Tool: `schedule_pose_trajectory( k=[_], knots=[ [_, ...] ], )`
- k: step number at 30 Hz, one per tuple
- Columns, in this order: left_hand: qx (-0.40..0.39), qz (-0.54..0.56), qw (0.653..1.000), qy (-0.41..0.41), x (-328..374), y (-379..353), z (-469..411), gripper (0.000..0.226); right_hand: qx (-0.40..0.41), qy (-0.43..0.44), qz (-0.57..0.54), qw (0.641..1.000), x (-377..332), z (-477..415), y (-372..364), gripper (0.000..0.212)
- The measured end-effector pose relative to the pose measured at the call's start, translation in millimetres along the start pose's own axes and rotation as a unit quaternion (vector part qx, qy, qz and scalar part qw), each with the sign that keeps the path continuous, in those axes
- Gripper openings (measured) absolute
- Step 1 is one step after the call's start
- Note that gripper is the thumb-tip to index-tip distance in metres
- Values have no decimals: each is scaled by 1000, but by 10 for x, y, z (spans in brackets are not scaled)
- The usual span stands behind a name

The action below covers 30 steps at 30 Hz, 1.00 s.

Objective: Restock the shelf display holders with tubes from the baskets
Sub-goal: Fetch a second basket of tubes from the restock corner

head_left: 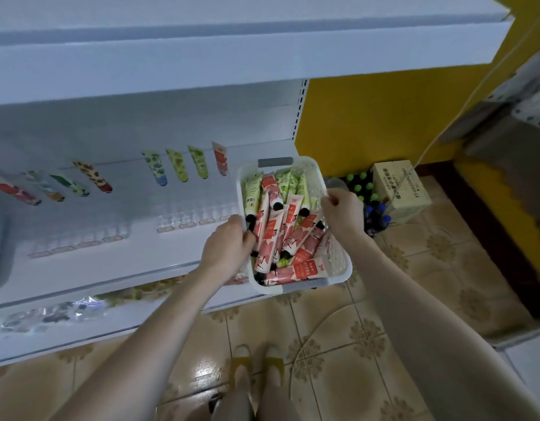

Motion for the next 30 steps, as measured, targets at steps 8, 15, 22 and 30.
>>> schedule_pose_trajectory(
  k=[8, 15, 22, 30],
  knots=[
    [29, -5, 999, -10, -222, -348, -504, 15, 13, 10, -20, 1000, 154, -513, -309, 41],
    [54, -11, 998, -4, -519, -463, -870, 15, 0, 3, -15, 1000, 126, -1007, -669, 33],
    [72, -14, 997, -2, -646, -515, -1137, 18, -3, 7, -17, 1000, 63, -1310, -862, 25],
    [79, -14, 996, 27, -764, -560, -1227, 28, -7, 19, 11, 1000, 0, -1454, -960, 43]
  ],
)
Point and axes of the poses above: each hand's wrist, its own z-axis away from the middle knuckle, its own y-axis out of the back of the hand, x = y × z, the point moved 9 cm from there along -z, towards the middle knuckle, and after that the axes turned 13 degrees about -y, right-handed, at the moved point
